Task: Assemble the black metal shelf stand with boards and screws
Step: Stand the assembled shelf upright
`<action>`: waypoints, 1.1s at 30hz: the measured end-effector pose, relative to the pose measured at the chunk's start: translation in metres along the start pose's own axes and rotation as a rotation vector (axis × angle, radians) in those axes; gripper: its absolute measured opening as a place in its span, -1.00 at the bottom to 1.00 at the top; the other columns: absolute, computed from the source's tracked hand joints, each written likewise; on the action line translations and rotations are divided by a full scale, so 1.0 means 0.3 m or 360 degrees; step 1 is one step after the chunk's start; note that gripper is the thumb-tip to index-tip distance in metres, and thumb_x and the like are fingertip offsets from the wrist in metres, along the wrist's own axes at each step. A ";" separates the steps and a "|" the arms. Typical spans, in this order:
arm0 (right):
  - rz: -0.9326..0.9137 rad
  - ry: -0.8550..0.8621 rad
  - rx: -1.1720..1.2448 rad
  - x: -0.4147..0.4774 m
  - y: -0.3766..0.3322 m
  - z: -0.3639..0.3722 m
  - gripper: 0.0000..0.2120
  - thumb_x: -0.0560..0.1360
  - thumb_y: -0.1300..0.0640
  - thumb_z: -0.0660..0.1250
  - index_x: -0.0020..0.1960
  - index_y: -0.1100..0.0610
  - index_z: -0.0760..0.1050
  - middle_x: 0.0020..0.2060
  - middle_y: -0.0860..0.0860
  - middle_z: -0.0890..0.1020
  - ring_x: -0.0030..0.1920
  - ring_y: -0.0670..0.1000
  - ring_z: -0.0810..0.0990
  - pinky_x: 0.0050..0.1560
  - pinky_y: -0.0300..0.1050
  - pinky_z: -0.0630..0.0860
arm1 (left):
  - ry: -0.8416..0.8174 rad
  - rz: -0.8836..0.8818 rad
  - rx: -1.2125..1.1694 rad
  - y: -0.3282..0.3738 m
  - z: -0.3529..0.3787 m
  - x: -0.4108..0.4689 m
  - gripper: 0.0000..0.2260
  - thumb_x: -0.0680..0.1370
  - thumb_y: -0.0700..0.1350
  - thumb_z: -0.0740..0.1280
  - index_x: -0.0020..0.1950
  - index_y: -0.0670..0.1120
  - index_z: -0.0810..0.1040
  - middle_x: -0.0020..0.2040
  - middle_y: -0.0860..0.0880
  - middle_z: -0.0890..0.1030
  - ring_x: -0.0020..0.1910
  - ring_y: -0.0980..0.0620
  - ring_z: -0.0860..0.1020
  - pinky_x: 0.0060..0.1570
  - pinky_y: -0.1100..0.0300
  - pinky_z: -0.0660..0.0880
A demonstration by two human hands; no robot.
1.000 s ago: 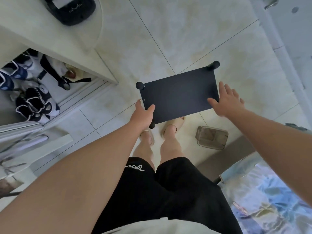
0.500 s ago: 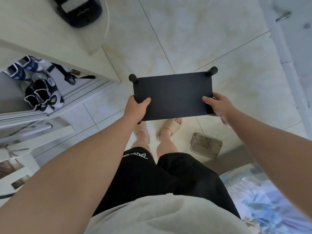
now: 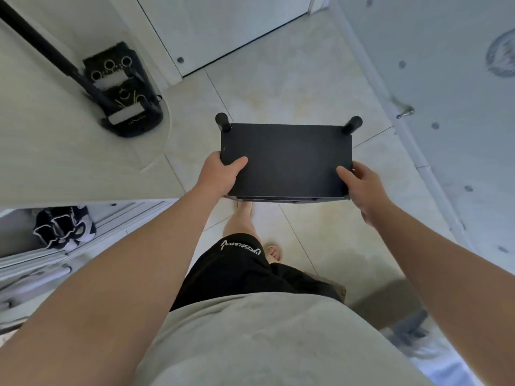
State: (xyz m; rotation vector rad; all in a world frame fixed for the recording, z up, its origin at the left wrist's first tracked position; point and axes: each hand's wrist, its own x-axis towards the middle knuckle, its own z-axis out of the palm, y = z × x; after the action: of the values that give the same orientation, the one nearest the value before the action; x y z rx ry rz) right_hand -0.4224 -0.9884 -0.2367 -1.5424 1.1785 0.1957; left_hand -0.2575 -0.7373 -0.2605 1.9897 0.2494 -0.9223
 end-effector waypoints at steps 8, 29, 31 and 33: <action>0.0037 0.0206 0.0160 0.288 -0.388 -0.063 -0.58 0.61 0.02 0.33 0.43 0.12 0.44 0.22 0.01 0.62 0.17 0.06 0.61 0.19 0.01 0.54 | -0.0135 0.0175 0.0114 0.501 -0.007 0.354 -0.62 0.55 0.06 0.40 0.30 -0.05 0.46 0.06 0.11 0.55 0.08 0.02 0.55 -0.21 0.28 0.46; 0.0190 0.0509 0.0538 1.076 -0.797 -0.619 -0.71 0.60 0.01 0.33 0.29 0.04 0.47 0.04 -0.09 0.63 0.01 -0.09 0.60 -0.10 -0.21 0.47 | -0.0448 0.0439 0.0645 1.608 0.624 1.024 -0.76 0.54 0.08 0.39 0.14 0.04 0.48 -0.03 0.19 0.57 -0.05 0.15 0.58 -0.11 0.11 0.57; 0.0234 0.0532 0.0560 1.144 -0.801 -0.666 -0.75 0.60 0.01 0.33 0.25 0.03 0.48 0.00 -0.13 0.63 0.01 -0.08 0.61 -0.11 -0.21 0.48 | -0.0494 0.0466 0.0729 1.675 0.700 1.083 -0.79 0.54 0.07 0.38 0.12 0.06 0.47 -0.07 0.22 0.55 -0.10 0.20 0.56 -0.23 0.19 0.51; 0.0282 0.0545 0.0576 1.209 -0.797 -0.699 -0.77 0.60 0.01 0.33 0.23 0.03 0.49 0.00 -0.12 0.63 0.00 -0.07 0.61 -0.06 -0.18 0.49 | -0.0554 0.0472 0.0820 1.733 0.779 1.147 -0.77 0.54 0.08 0.38 0.14 0.06 0.47 -0.06 0.22 0.55 -0.09 0.20 0.55 -0.22 0.18 0.49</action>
State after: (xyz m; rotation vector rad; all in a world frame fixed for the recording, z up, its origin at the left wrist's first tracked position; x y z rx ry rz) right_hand -0.1621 -1.3946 -0.2490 -1.1793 1.5277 -0.1670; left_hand 0.1240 -1.2824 -0.2344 2.1914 -0.5146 -1.1947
